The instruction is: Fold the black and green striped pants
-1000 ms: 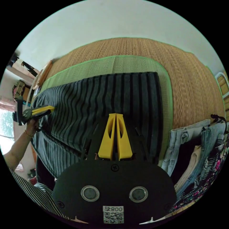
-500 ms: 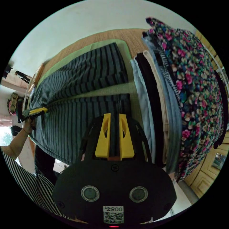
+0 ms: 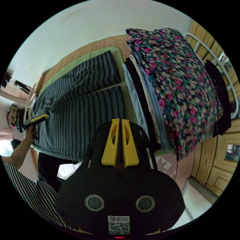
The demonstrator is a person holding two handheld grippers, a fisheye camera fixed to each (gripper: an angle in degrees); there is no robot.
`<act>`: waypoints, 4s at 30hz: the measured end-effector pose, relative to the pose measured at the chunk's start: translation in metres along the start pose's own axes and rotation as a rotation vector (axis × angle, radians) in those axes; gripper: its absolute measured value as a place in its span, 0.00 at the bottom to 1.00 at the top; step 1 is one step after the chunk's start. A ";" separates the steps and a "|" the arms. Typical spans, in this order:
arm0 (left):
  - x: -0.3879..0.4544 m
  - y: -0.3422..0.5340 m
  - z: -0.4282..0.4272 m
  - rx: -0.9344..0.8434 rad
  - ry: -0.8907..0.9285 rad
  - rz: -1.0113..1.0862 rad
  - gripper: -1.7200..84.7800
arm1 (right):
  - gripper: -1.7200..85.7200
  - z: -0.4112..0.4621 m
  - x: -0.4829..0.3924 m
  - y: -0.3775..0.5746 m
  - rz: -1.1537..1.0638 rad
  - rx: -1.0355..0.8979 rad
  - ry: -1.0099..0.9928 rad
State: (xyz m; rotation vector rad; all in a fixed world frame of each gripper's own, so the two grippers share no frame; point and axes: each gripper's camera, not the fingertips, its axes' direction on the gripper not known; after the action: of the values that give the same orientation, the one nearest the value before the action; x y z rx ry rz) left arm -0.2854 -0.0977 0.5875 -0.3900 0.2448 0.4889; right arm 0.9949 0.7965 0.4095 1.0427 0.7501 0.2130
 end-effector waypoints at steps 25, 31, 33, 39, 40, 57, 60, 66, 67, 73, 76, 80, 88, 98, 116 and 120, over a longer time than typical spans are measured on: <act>0.057 0.223 -0.124 -0.074 -0.046 -0.132 0.02 | 0.03 0.019 -0.045 0.054 0.174 -0.047 -0.109; 0.023 0.287 -0.157 -0.172 -0.218 -0.285 0.02 | 0.02 0.025 -0.166 0.042 -0.117 -0.071 -0.253; 0.026 0.303 -0.165 -0.139 -0.219 -0.275 0.02 | 0.02 0.039 -0.218 0.042 -0.250 -0.132 -0.234; 0.035 0.328 -0.223 -0.072 -0.229 -0.254 0.02 | 0.02 0.068 -0.337 0.051 -0.454 -0.224 -0.184; 0.033 0.336 -0.235 -0.055 -0.233 -0.268 0.02 | 0.02 0.068 -0.356 0.054 -0.491 -0.228 -0.191; -0.048 0.453 -0.402 0.094 -0.161 -0.392 0.02 | 0.02 0.075 -0.523 0.045 -0.663 -0.292 0.003; -0.094 0.471 -0.434 0.087 -0.191 -0.482 0.02 | 0.02 0.062 -0.554 0.024 -0.678 -0.257 -0.085; -0.153 0.505 -0.465 0.049 -0.128 -0.592 0.02 | 0.02 0.056 -0.641 -0.039 -0.750 -0.215 -0.200; -0.154 0.510 -0.474 0.049 -0.125 -0.582 0.02 | 0.02 0.063 -0.656 -0.048 -0.764 -0.238 -0.202; -0.160 0.534 -0.520 0.024 -0.090 -0.560 0.02 | 0.02 0.087 -0.681 -0.053 -0.765 -0.290 -0.210; -0.165 0.538 -0.554 0.116 -0.081 -0.543 0.02 | 0.02 0.083 -0.693 -0.066 -0.758 -0.324 -0.237; -0.183 0.525 -0.615 0.308 -0.106 -0.491 0.02 | 0.02 0.066 -0.711 -0.087 -0.772 -0.280 -0.320; -0.259 0.472 -0.666 0.266 -0.209 -0.493 0.05 | 0.02 0.053 -0.781 -0.157 -0.814 -0.225 -0.444; -0.306 0.482 -0.693 0.113 -0.245 -0.508 0.11 | 0.02 0.077 -0.821 -0.160 -0.820 -0.332 -0.433; -0.324 0.471 -0.846 0.490 -0.222 -0.539 0.03 | 0.02 0.052 -0.880 -0.168 -0.813 -0.343 -0.435; -0.298 0.437 -0.887 0.548 -0.200 -0.367 0.03 | 0.02 0.044 -0.894 -0.165 -0.824 -0.341 -0.414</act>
State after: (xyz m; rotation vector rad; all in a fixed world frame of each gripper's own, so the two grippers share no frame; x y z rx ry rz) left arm -0.8782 -0.2354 -0.2473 0.1511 0.1011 0.0855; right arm 0.3358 0.2373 0.6934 0.3724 0.6765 -0.5542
